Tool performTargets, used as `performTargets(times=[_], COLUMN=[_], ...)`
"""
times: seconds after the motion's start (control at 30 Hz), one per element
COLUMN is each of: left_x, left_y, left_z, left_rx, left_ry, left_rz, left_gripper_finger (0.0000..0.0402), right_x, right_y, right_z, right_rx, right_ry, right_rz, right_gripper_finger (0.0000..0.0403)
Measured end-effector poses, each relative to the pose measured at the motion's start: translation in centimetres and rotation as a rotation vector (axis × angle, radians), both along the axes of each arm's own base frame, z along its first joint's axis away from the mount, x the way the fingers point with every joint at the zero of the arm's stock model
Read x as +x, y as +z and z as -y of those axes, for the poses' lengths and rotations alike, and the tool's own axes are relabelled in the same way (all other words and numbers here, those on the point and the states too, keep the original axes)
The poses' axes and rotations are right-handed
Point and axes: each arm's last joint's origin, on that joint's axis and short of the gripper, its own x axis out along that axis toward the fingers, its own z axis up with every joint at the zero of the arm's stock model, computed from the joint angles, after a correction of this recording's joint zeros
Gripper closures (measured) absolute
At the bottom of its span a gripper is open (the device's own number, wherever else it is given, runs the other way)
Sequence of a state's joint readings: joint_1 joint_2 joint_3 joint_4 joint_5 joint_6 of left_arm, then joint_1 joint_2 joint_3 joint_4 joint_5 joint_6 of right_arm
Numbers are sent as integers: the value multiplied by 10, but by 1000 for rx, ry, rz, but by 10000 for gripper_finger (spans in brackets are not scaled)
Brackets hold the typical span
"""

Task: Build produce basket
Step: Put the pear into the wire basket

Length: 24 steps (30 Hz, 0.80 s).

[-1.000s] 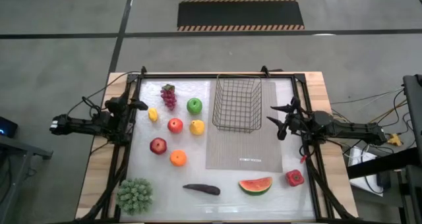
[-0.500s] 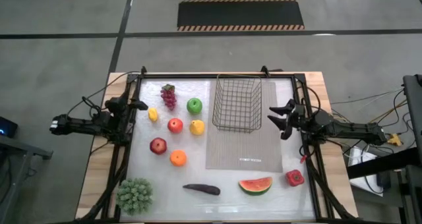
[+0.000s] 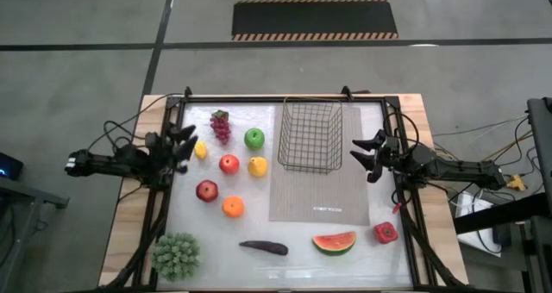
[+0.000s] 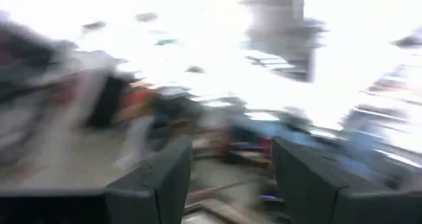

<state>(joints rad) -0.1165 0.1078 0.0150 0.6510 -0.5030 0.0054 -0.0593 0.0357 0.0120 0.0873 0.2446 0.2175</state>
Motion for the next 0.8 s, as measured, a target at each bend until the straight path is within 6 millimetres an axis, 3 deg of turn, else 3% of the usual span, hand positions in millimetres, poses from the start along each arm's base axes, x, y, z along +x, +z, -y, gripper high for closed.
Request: performTargets(times=[0.2, 0.43, 0.8], left_x=[-6, -9, -6], left_y=[13, 20, 21], left_z=[6, 6, 5], left_rx=[183, 240, 227], left_ry=[-180, -127, -62], left_rz=[152, 231, 226], left_gripper_finger=[213, 213, 213], right_x=[0, -1, -2], right_y=[0, 4, 26], right_z=[1, 0, -1], right_rx=[1, 84, -48], right_ry=[-18, -8, 12], right_rz=[0, 72, 257], right_gripper_finger=[202, 202, 202])
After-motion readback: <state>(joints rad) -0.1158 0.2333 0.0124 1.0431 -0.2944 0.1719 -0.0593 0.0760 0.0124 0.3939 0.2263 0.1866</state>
